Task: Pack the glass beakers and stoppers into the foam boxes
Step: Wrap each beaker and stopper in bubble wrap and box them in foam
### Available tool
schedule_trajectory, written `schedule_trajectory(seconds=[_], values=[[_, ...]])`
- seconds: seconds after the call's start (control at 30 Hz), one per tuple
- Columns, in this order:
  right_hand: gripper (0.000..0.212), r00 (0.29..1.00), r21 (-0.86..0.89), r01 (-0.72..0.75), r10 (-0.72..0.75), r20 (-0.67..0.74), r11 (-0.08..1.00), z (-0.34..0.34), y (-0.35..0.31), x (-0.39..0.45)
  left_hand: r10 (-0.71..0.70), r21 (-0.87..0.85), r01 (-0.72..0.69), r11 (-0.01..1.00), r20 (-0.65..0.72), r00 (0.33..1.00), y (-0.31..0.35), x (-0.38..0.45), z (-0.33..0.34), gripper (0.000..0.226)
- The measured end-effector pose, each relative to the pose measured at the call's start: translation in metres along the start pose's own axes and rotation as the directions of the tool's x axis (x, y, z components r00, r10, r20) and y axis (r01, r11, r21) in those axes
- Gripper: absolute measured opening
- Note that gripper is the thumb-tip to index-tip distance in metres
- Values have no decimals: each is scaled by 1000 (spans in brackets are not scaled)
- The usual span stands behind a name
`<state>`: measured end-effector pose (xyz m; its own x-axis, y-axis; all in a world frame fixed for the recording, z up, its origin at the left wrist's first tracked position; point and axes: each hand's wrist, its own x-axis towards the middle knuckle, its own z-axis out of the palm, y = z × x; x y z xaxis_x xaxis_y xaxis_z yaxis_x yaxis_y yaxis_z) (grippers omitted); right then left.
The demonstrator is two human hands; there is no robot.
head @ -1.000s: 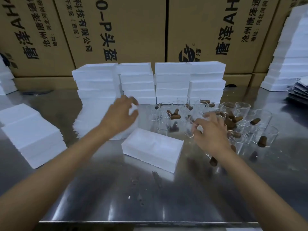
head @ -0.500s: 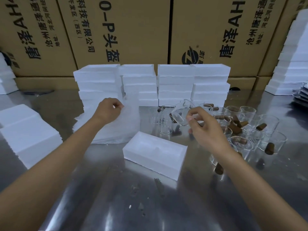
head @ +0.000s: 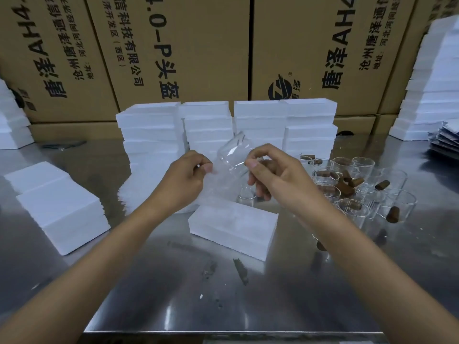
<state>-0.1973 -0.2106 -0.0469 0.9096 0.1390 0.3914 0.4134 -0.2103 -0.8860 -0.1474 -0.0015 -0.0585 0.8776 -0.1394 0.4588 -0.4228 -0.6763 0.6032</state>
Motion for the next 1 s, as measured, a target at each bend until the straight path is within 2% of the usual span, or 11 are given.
schedule_trajectory(seconds=[0.13,0.23,0.37,0.47,0.53,0.6,0.7,0.73,0.8,0.87,1.0], values=[[10,996,-323,-45,69,63,945,-8,14,-8,-67,-132,64,989,-18,998,10,-13,-3,22],[10,983,-398,-103,154,97,912,-8,20,-14,8,-220,1,975,38,999,26,-26,0,22],[14,960,-29,-277,276,-41,960,-3,21,-14,129,-299,-79,951,152,980,46,-45,8,15],[22,932,217,-354,361,6,910,-5,24,-15,217,-279,-155,948,207,954,53,-56,12,11],[23,933,312,-357,355,66,881,-7,26,-19,277,-229,-262,937,34,960,54,-58,9,12],[19,937,358,-346,335,95,867,-8,28,-24,242,-161,-296,941,-291,926,49,-55,2,20],[12,941,406,-334,324,94,851,-10,30,-29,-47,-187,-67,980,-546,837,26,-47,-9,56],[11,942,437,-332,321,100,836,-10,30,-30,-194,-278,67,958,-461,866,18,-44,-12,70],[10,942,517,-335,298,156,788,-7,28,-31,-404,-559,308,770,-53,913,3,-40,-14,83],[8,936,568,-353,279,217,744,-3,27,-32,-320,-750,455,480,333,887,-9,-38,-9,68],[9,920,502,-391,309,241,771,5,32,-32,-193,-767,484,421,446,874,-11,-42,10,63]])
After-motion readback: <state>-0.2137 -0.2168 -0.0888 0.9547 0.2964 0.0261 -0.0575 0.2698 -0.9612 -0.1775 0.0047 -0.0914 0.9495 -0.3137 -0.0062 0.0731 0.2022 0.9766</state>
